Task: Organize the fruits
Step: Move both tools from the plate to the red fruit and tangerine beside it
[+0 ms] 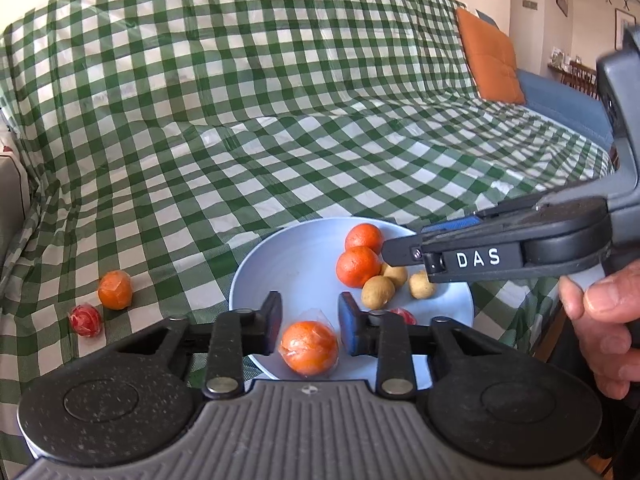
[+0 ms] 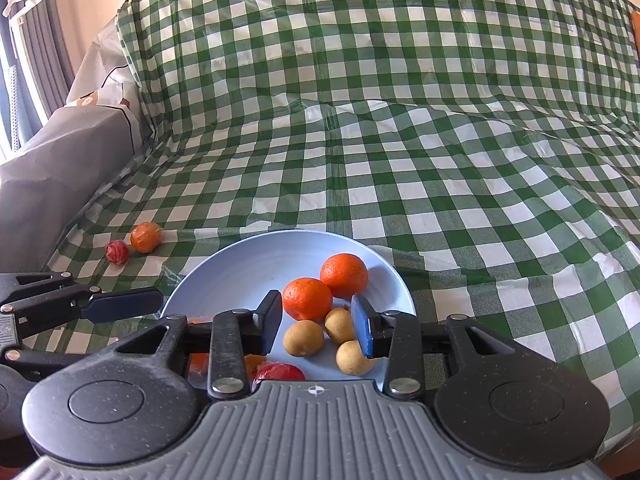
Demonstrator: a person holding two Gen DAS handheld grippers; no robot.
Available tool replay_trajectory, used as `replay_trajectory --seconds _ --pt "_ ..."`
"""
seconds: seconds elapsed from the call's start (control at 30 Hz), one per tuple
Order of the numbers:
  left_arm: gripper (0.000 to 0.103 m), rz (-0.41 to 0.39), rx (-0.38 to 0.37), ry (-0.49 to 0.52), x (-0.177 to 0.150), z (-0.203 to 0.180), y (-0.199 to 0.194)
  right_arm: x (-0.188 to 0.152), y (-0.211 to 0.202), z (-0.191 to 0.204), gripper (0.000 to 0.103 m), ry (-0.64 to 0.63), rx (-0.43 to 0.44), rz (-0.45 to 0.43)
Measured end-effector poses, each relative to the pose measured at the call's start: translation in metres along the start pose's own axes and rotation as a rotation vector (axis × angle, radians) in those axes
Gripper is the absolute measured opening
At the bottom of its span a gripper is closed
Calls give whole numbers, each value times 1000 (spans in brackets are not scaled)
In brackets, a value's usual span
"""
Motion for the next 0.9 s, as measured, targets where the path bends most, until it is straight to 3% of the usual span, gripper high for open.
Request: replay_trajectory --seconds 0.2,0.37,0.4,0.47,0.5,0.57,0.7,0.8,0.9 --pt "27 -38 31 -36 22 35 -21 2 -3 -1 40 30 8 -7" --pt "30 -6 159 1 34 94 -21 4 -4 3 40 28 25 -8" --pt "36 38 177 -23 28 109 -14 4 -4 5 40 26 28 -8" --pt "38 169 168 -200 21 145 4 4 -4 6 40 22 33 -9" --pt "39 178 180 -266 18 157 6 5 -3 7 40 21 35 -9" --pt "47 183 243 -307 17 167 10 5 -2 9 40 21 36 -6" --pt "68 188 259 -204 23 150 19 5 2 12 40 19 42 5" --pt "70 202 278 -124 23 139 29 5 5 17 40 14 46 14" --pt "70 197 303 -136 20 147 36 5 6 20 40 7 52 17"
Point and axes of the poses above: each gripper's, at about its wrist camera, not at the fingertips, and y roughly the way its jaws point, z to its left, x to its top, the point moved 1 cm from there along y, roughly the way its jaws point, and after that the axes turned 2 degrees about -x, right-handed, at the moved point
